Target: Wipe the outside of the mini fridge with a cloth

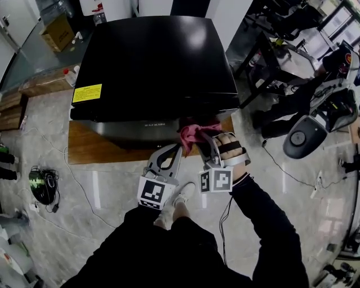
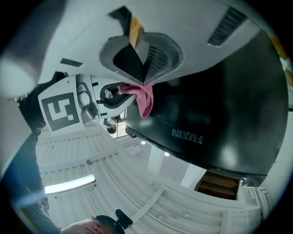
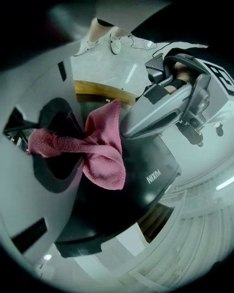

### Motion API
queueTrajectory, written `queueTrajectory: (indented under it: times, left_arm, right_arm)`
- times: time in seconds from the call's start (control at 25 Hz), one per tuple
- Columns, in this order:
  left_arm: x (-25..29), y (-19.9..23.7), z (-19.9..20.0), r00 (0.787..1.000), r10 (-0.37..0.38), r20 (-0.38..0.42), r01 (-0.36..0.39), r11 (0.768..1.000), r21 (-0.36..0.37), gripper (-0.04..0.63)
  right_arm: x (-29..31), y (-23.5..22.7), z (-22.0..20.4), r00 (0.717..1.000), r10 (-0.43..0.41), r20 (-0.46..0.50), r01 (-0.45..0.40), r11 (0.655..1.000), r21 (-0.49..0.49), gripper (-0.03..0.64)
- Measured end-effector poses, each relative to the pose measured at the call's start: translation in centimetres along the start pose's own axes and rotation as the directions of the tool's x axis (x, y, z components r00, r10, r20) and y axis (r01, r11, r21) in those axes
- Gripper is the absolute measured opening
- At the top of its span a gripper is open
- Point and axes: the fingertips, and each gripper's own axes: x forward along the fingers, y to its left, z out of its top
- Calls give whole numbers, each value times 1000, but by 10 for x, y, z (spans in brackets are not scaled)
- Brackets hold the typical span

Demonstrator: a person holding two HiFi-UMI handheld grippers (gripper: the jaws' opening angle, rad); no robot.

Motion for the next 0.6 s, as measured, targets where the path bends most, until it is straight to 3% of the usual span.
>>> queueTrajectory:
  times: [0.6]
  left_arm:
    - [46,17,-150,977,8,-213,-6,1000,12,6]
  right_arm:
    - [102,156,-50,960,272,-64,-274,961,-25,91]
